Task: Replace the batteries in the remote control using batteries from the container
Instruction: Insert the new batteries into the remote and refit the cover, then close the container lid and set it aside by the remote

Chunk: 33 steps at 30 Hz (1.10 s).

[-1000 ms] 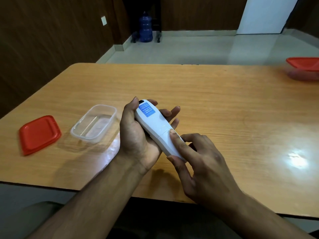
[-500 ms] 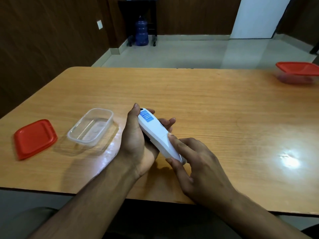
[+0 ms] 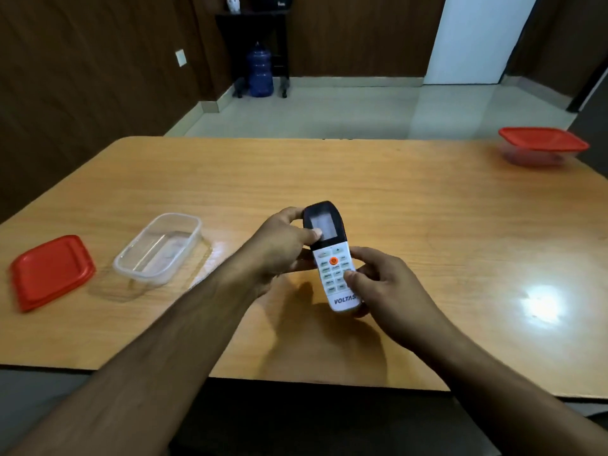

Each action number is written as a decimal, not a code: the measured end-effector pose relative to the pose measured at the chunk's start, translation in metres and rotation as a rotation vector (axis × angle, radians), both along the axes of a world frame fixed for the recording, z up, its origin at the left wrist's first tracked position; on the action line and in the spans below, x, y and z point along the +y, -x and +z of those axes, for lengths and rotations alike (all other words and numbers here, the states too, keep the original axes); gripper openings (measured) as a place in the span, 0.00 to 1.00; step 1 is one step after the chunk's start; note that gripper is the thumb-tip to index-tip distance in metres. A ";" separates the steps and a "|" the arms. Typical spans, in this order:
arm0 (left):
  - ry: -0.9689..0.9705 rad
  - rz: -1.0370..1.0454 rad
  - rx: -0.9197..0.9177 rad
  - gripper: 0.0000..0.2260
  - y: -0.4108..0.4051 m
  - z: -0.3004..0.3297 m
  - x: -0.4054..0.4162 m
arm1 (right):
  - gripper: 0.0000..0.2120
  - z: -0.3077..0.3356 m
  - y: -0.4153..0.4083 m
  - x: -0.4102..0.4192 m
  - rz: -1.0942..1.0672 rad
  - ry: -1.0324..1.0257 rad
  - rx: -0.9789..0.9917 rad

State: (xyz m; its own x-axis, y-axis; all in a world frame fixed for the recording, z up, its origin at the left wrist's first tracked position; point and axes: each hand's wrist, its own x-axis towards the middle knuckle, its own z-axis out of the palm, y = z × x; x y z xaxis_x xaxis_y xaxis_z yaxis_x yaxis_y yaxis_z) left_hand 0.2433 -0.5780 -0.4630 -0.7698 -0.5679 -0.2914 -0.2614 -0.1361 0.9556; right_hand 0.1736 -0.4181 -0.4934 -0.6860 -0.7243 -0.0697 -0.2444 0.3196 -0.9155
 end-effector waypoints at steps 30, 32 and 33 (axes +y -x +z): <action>0.507 0.077 -0.169 0.08 -0.071 0.017 -0.069 | 0.15 0.021 0.011 -0.023 0.022 -0.261 0.524; 0.615 0.205 -0.169 0.04 -0.110 0.026 -0.098 | 0.13 0.028 -0.001 -0.046 0.086 -0.207 0.537; 0.691 0.278 -0.192 0.02 -0.132 0.028 -0.113 | 0.12 0.031 -0.008 -0.060 0.129 -0.193 0.526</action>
